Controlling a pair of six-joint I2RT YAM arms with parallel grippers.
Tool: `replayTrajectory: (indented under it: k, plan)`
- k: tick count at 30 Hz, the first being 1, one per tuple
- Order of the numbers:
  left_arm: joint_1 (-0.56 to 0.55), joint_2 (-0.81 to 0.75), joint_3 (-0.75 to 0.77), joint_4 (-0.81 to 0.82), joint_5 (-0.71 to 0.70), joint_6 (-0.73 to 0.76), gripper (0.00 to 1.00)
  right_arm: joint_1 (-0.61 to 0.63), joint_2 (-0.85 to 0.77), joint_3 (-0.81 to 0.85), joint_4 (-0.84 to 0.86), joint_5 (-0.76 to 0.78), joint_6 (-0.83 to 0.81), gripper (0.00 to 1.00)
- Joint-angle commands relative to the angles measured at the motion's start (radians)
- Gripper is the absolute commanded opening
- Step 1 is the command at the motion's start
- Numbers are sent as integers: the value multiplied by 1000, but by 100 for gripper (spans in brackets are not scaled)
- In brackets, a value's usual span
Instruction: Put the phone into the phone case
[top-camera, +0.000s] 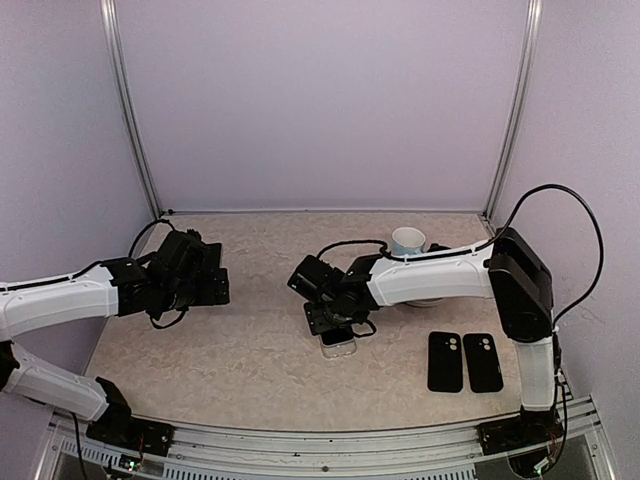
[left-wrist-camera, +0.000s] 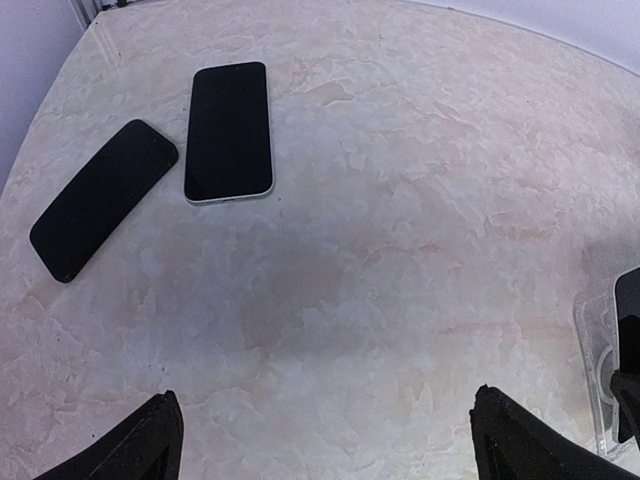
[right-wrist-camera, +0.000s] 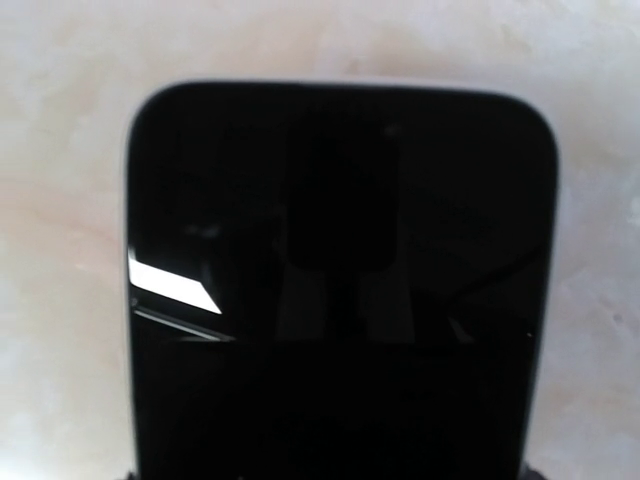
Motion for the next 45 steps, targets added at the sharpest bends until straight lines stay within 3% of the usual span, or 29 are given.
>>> replayTrajectory:
  k: [1, 27, 30, 34, 35, 45]
  plan:
    - [4, 6, 1, 16, 0, 17, 99, 13, -76, -30, 71, -37, 17, 53]
    - [9, 15, 1, 18, -7, 14, 99, -3, -26, -69, 57, -100, 65, 56]
    - [9, 15, -3, 21, -9, 13, 99, -3, -28, -78, 31, -114, 86, 65]
    - [10, 21, -1, 21, -8, 14, 99, -3, -31, -63, -27, -120, 96, 96]
    - [10, 23, 0, 21, -8, 13, 99, -2, -32, -57, -39, -122, 94, 99]
    - [12, 31, 3, 18, -16, 14, 99, -16, 31, 4, -88, -237, 74, 99]
